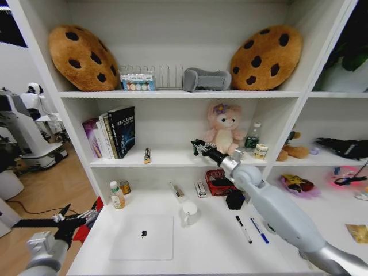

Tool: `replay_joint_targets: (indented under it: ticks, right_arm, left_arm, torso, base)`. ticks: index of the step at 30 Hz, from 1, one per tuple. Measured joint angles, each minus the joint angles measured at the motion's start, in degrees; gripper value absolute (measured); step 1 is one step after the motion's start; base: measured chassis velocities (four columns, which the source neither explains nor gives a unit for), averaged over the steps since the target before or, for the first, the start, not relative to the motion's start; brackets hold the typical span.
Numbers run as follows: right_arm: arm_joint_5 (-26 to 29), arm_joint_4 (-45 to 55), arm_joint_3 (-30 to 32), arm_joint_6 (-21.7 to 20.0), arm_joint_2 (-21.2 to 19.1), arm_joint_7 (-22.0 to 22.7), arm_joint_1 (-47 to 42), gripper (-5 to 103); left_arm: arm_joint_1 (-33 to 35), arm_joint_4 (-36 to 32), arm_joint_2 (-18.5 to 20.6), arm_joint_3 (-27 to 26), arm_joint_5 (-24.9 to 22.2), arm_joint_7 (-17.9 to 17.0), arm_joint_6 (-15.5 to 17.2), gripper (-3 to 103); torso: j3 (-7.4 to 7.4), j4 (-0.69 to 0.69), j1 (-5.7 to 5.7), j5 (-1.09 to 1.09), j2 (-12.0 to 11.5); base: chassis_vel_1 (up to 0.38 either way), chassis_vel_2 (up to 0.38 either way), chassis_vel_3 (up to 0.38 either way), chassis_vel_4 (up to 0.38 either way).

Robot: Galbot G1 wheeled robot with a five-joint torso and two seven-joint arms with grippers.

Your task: Organize the objects on the table.

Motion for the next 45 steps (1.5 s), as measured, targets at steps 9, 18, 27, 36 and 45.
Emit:
replay_joint_targets:
  ticks: [9,18,27,36,45]
  right_arm:
    - [-1.9,-3.3,-3.3,1.2,3.4,1.7,2.4,36]
    - [-1.0,4.9,1.5,0.3,-0.6,2.9,-2.9,36]
    - [-1.1,6.6,3.4,0.2,-1.5,3.2,-6.0,36]
    - [-1.7,-2.3,-2.9,1.2,3.2,4.1,1.5,36]
    - [-1.7,-5.1,-5.7,4.9,5.7,4.6,4.8,36]
  left_arm:
    - [0.0,0.1,-0.7,0.6,1.1,0.1,-0.1,100]
    - [-1.3,0.0,0.7,0.5,-0.1,-0.1,-0.1,100]
    - [-1.0,-0.5,0.8,0.4,-0.2,-0.2,0.0,100]
    - [0.2,-1.6,-0.4,0.3,0.8,-0.2,0.1,100]
    - [0.3,-1.5,-0.8,1.1,1.7,0.0,0.0,100]
  torso:
    - [0.00,0.02,0.00,-0.01,0.0]
    - [-0.01,-0.01,0.00,0.00,0.0]
    - [-0.01,0.00,0.00,0.00,0.0]
    - [0.00,0.02,0.00,0.00,0.0]
    - [0.00,0.00,0.00,-0.01,0.0]
  base:
    - [0.000,0.000,0.000,0.000]
    - [0.000,0.000,0.000,0.000]
    - [0.000,0.000,0.000,0.000]
    - [0.000,0.000,0.000,0.000]
    - [0.000,0.000,0.000,0.000]
